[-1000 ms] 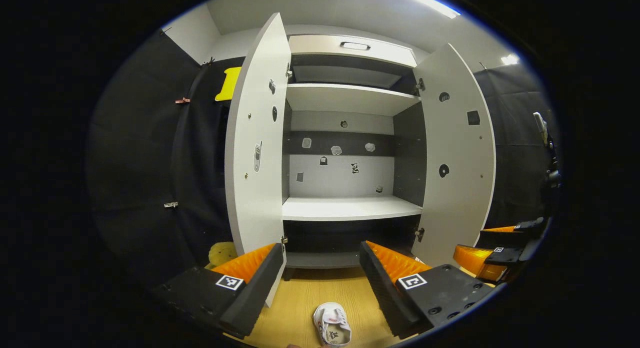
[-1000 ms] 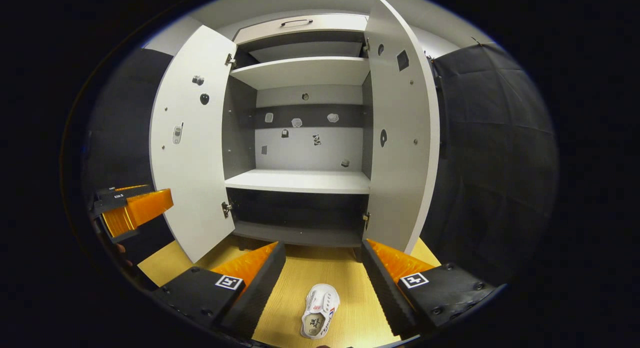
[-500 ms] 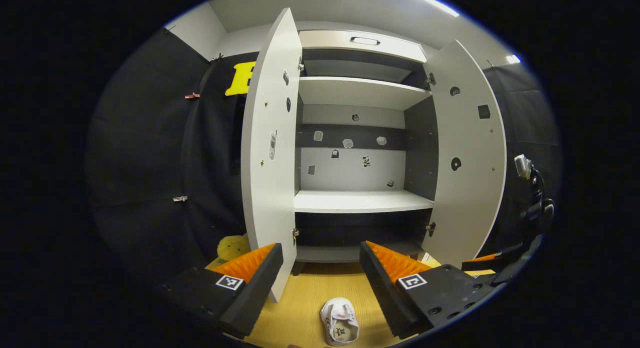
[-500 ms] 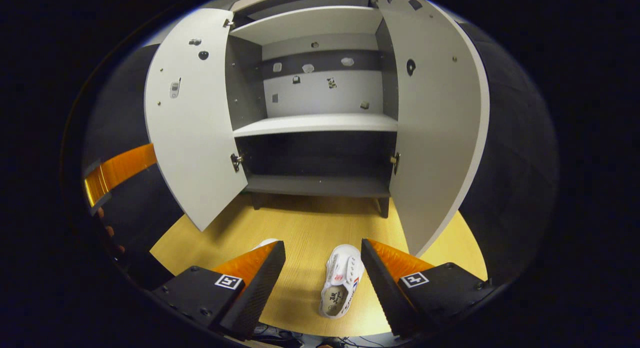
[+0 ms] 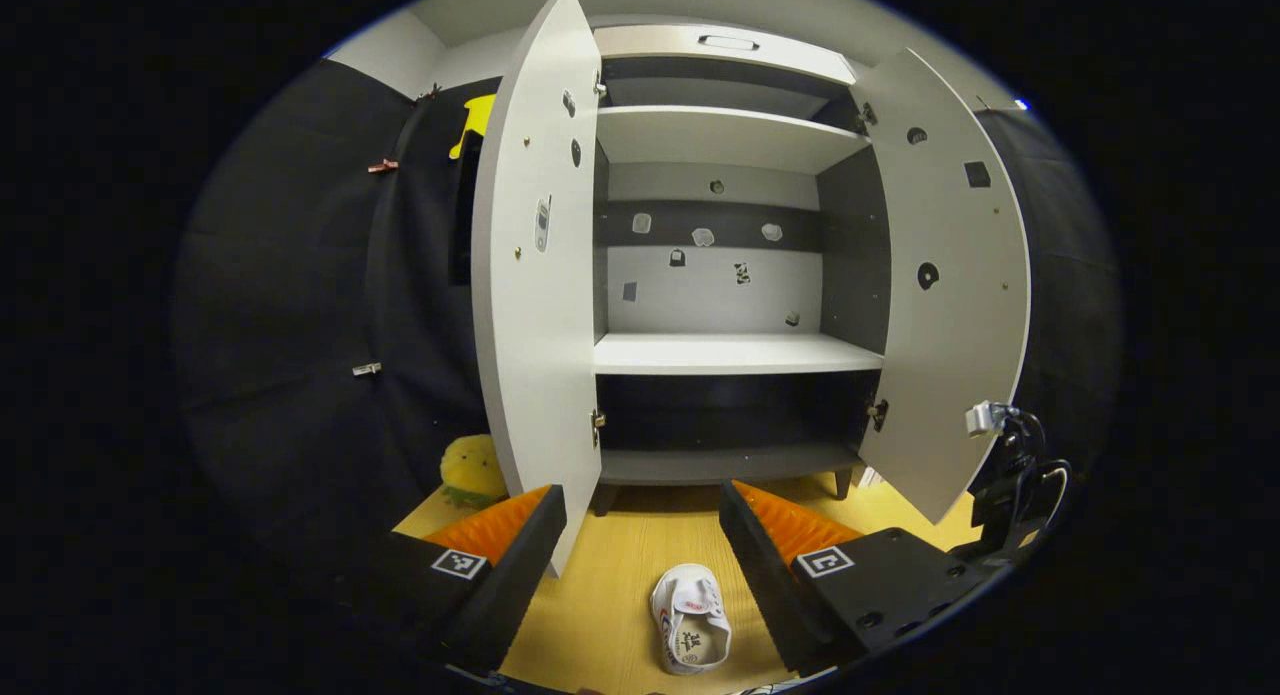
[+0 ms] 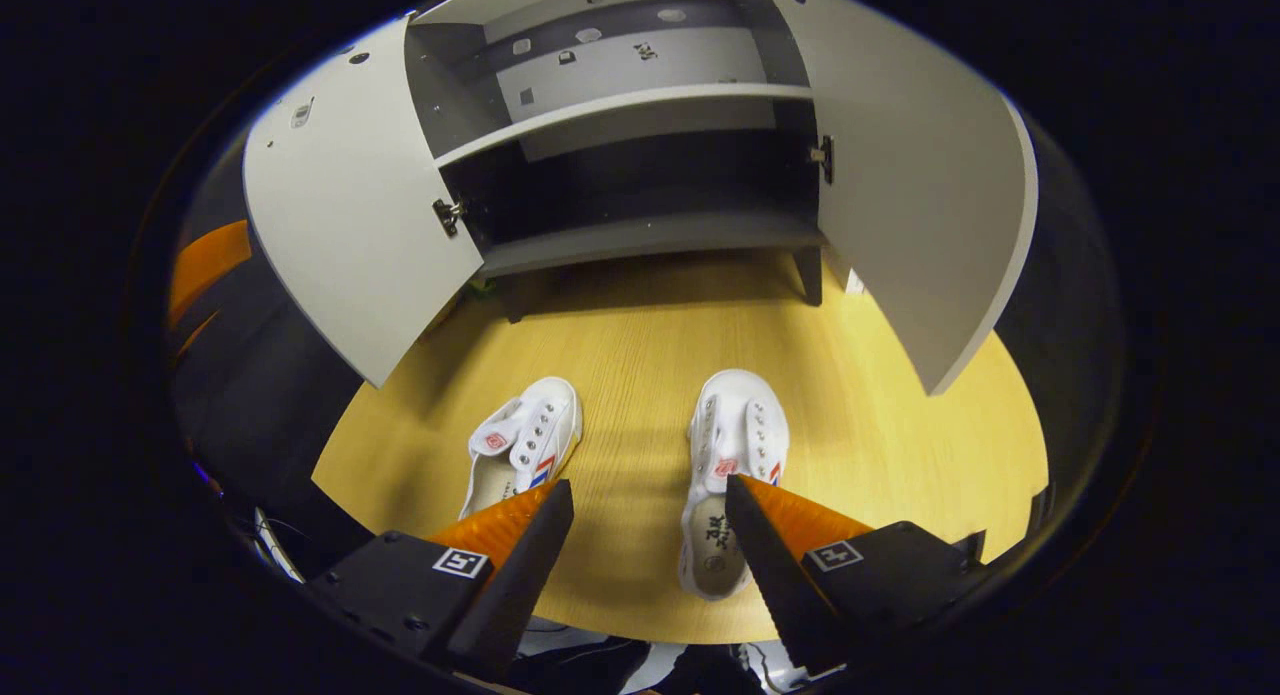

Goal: Grab one shoe with the right hand and put it into the shoe cabinet, grab the other shoe with the left hand and put it into the shoe cabinet; then close the right door with the right hand and the left door with the left hand.

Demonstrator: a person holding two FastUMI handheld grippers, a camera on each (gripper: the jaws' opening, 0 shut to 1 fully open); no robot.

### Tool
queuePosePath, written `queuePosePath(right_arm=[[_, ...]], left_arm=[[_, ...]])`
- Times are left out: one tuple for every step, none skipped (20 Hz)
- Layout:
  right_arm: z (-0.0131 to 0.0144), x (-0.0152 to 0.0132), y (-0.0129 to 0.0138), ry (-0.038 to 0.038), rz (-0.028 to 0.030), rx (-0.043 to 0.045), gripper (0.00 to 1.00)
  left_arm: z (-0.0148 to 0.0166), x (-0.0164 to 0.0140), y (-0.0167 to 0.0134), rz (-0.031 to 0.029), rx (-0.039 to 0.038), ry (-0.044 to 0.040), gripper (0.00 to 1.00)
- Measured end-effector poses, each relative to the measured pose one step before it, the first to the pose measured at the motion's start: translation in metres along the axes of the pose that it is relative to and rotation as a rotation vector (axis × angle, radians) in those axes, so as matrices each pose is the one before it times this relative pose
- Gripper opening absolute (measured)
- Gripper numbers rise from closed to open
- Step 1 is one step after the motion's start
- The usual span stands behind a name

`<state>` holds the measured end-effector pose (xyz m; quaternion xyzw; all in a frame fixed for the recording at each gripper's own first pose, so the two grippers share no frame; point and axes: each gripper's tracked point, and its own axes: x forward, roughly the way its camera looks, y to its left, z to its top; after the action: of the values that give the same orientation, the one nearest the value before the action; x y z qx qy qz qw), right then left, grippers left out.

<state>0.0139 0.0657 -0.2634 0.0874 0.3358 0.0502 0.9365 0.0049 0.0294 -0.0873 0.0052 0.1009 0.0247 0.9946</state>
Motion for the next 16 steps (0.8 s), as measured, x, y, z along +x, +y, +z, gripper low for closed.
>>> queuePosePath(right_arm=[[-0.00932, 0.00760, -0.00058, 0.02021, -0.00525, 0.00207, 1.00], [-0.00921, 0.00895, -0.00311, 0.01970, -0.01264, -0.00345, 0.99], [-0.00829, 0.00812, -0.00337, 0.01891, -0.01398, -0.00235, 0.99], [-0.00638, 0.00704, -0.00160, 0.01612, -0.00702, 0.00418, 0.99], [-0.00660, 0.00868, -0.00117, 0.01687, -0.00389, 0.01140, 0.99], [-0.00497, 0.00786, -0.00152, 0.01167, -0.00285, 0.00874, 0.99], [-0.00354, 0.00828, -0.00288, 0.00736, -0.00985, 0.00219, 0.99], [-0.00044, 0.00823, -0.00139, -0.00764, -0.00995, 0.00206, 0.99], [0.00204, 0.00808, -0.00073, -0.01630, -0.01044, 0.00044, 0.99], [0.00357, 0.00495, -0.00402, -0.01936, -0.01106, -0.00236, 0.98], [0.00435, 0.00556, -0.00271, -0.02060, -0.01834, -0.00312, 0.97], [0.00409, 0.00612, -0.00218, -0.02158, -0.01868, 0.00315, 0.97], [0.00335, 0.00589, -0.00252, -0.01995, -0.01958, 0.01000, 0.97], [0.00505, 0.00398, -0.00400, -0.02324, -0.02089, 0.00722, 0.97], [0.00492, 0.00381, -0.00327, -0.02161, -0.01444, 0.00005, 0.96], [0.00296, 0.00414, -0.00300, -0.00933, -0.01662, -0.00553, 0.94]], left_arm=[[-0.00511, 0.00197, -0.00131, -0.00127, -0.00189, 0.01321, 0.96], [-0.00556, 0.00137, -0.00111, -0.00124, -0.00343, 0.01014, 0.96], [-0.00347, 0.00230, -0.00064, -0.00035, -0.00536, 0.00888, 0.96], [-0.00388, 0.00175, 0.00020, 0.00203, -0.00630, 0.00778, 0.96], [-0.00293, 0.00190, 0.00056, 0.00226, -0.00731, 0.00491, 0.96], [-0.00400, 0.00134, 0.00044, 0.00282, -0.00651, 0.00608, 0.96], [-0.00318, 0.00068, 0.00138, 0.00549, -0.00530, 0.00735, 0.96], [-0.00483, 0.00170, 0.00231, 0.00556, -0.00459, 0.00813, 0.96], [-0.00414, 0.00115, 0.00220, 0.00568, -0.00531, 0.00922, 0.96], [-0.00437, 0.00117, 0.00211, 0.00473, -0.00783, 0.01076, 0.96], [-0.00536, 0.00123, 0.00164, 0.00119, -0.01064, 0.01308, 0.96], [-0.00376, 0.00072, 0.00119, 0.00242, -0.01106, 0.01262, 0.96], [-0.00293, 0.00034, 0.00168, 0.00244, -0.00845, 0.00971, 0.96], [-0.00142, 0.00118, 0.00072, 0.00087, -0.00359, 0.00452, 0.96], [0.00097, 0.00040, 0.00067, 0.00128, 0.00224, -0.00101, 0.96], [0.00061, -0.00094, 0.00109, 0.00349, 0.00613, -0.00380, 0.96]])
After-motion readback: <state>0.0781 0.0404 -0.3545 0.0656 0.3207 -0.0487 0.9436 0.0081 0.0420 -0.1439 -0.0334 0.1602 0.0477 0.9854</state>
